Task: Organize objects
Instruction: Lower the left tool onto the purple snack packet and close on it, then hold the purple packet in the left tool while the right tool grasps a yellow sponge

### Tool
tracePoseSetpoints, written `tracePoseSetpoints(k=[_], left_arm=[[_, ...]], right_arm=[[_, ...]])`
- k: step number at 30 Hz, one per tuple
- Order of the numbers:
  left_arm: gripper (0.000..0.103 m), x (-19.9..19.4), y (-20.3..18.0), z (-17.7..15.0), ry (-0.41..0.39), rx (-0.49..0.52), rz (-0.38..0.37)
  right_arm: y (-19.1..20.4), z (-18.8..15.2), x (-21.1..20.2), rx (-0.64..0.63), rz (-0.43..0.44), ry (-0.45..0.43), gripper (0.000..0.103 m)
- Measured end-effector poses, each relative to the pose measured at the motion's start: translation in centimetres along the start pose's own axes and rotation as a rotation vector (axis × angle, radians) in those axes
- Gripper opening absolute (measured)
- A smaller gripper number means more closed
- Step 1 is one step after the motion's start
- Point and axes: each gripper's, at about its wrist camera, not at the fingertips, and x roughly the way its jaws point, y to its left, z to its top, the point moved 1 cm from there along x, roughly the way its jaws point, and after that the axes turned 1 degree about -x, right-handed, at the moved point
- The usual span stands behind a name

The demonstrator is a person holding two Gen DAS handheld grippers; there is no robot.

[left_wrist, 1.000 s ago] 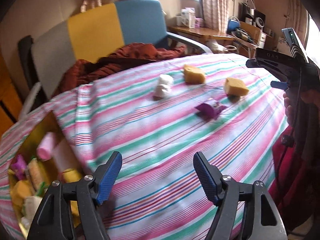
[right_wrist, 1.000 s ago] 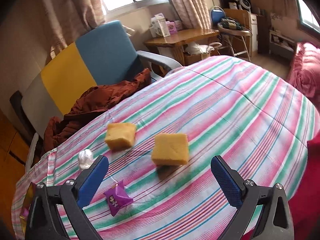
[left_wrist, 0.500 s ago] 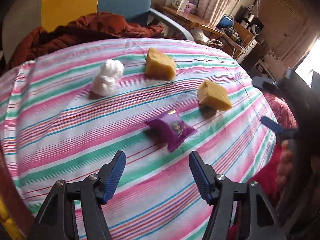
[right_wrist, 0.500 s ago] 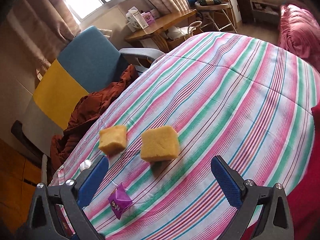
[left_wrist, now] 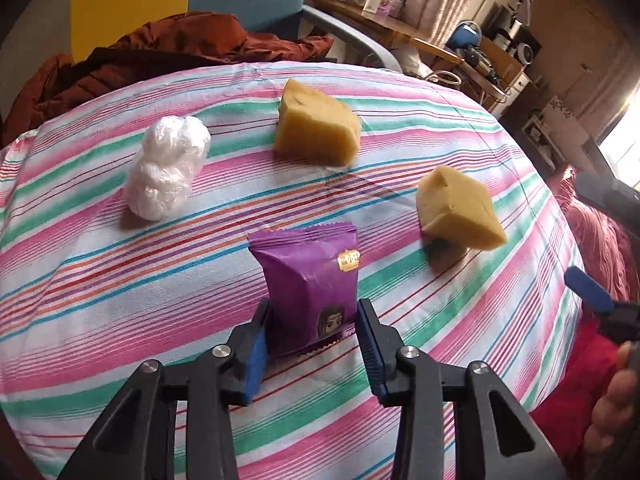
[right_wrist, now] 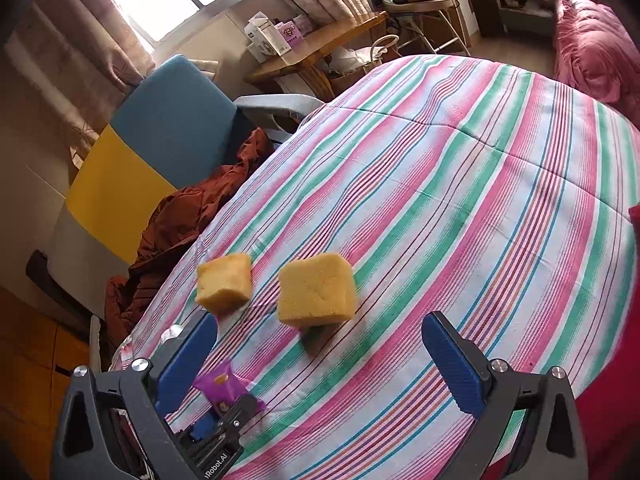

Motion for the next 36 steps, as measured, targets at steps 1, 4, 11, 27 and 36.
tracePoseSetpoints(k=[1, 4, 11, 27, 36], left_arm=[[0.040, -0.2, 0.2, -0.3, -0.007, 0.017, 0.001], [0.039, -1.0, 0.7, -1.4, -0.020, 0.053, 0.010], [0.039, -3.3, 2.1, -4.4, -0.035, 0.073, -0.010], [0.039, -5.8, 3.1, -9.0, -0.121, 0.136, 0.032], [0.039, -5.8, 3.5, -9.2, -0.137, 0.111, 0.000]], right_arm=[[-0.1, 0.0, 0.1, 0.005, -0.003, 0.003, 0.103], [0.0, -0.2, 0.4, 0.000, -0.009, 0.018, 0.103], [1.0, -0.7, 1.7, -0.070, -0.039, 0.059, 0.103], [3.2, -1.6, 2.8, -0.228, -0.172, 0.055, 0.101], [4.0, 0.3, 7.2, -0.295, -0.221, 0.116, 0.091]])
